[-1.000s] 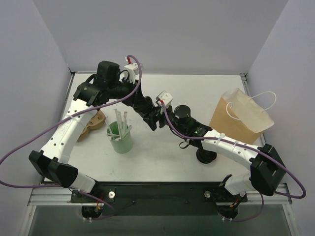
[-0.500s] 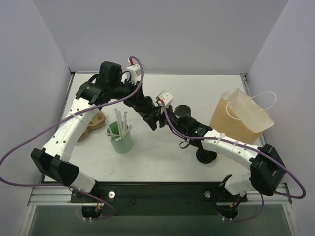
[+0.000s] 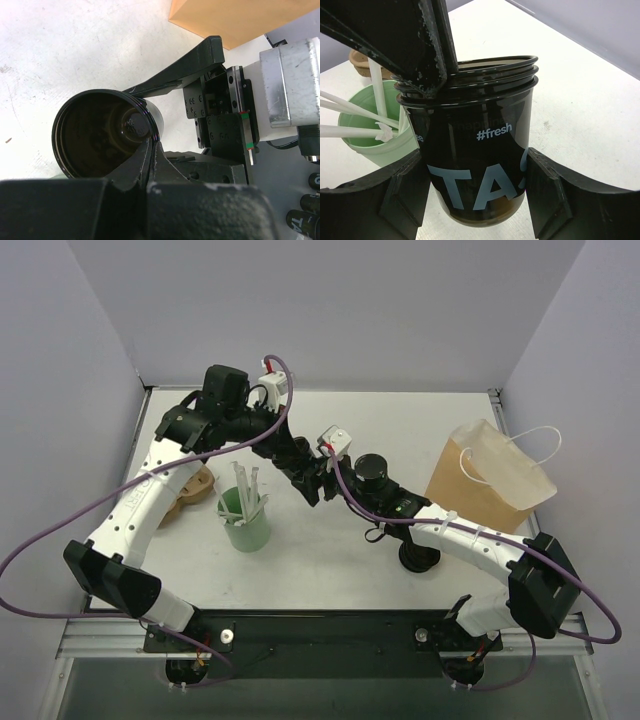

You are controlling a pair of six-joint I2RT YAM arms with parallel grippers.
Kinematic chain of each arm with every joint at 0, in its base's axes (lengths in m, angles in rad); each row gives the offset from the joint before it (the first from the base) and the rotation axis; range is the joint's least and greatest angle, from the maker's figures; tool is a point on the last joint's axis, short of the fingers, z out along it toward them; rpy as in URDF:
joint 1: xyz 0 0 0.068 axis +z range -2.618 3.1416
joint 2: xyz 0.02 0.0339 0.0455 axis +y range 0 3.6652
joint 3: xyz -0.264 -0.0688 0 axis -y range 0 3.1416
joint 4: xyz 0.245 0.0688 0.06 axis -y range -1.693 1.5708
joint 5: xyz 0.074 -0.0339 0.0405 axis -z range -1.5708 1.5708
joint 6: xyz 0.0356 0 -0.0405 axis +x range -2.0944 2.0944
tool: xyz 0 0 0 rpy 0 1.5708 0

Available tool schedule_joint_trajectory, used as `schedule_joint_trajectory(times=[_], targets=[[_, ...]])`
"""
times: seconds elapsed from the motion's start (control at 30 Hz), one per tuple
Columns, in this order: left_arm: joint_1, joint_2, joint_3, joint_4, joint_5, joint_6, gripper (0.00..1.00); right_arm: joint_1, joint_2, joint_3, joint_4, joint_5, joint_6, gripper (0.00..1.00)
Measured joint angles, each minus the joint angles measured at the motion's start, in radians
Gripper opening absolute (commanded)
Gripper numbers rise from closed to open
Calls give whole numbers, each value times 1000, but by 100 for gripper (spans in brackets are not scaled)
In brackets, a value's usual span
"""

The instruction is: Pack the takeout coffee

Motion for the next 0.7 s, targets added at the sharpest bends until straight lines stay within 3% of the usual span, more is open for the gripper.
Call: schedule_joint_trajectory(times=[0.7], targets=[[2,58,140,-118,-13,2,0,-6,-11,-10,47,-21,0,51]])
